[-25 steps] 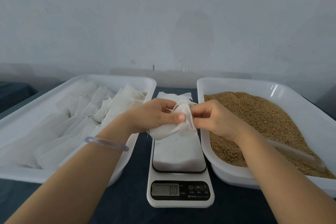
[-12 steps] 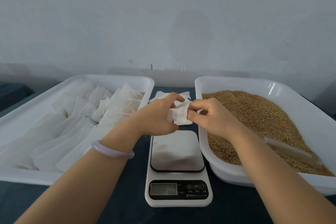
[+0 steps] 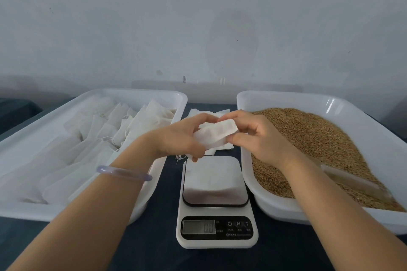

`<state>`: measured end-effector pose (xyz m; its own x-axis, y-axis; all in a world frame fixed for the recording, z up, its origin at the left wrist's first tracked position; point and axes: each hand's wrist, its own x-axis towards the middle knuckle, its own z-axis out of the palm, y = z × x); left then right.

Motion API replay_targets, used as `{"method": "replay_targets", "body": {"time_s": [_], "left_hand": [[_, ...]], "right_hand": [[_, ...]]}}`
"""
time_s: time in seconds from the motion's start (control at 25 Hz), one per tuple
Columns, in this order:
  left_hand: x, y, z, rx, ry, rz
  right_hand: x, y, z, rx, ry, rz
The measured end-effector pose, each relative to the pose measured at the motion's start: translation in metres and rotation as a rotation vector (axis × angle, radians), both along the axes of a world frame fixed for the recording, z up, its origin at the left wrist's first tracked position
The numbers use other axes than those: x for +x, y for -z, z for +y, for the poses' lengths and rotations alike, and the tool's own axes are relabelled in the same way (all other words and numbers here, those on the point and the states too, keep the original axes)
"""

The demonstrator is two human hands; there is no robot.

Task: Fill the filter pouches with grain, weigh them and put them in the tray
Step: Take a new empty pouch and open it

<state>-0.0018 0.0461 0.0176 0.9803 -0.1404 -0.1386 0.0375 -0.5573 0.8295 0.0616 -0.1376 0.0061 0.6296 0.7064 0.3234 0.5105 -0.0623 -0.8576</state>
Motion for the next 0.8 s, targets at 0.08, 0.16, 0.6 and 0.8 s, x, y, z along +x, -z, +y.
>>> {"method": "replay_targets", "body": {"time_s": [0.08,0.16,0.6,0.8], "left_hand": [[-0.001,0.0,-0.001,0.018,0.053,0.03],[-0.003,-0.001,-0.004,-0.019,0.091,0.016],[0.001,0.003,-0.01,-0.037,0.007,-0.095],[0.0,0.004,-0.013,-0.161,0.083,-0.03]], "right_hand": [[0.001,0.001,-0.001,-0.036,0.022,-0.063],[0.002,0.004,-0.001,-0.155,0.073,-0.213],[0.001,0.006,-0.001,-0.233,0.045,-0.302],[0.002,0.002,0.0,0.051,-0.053,-0.011]]}}
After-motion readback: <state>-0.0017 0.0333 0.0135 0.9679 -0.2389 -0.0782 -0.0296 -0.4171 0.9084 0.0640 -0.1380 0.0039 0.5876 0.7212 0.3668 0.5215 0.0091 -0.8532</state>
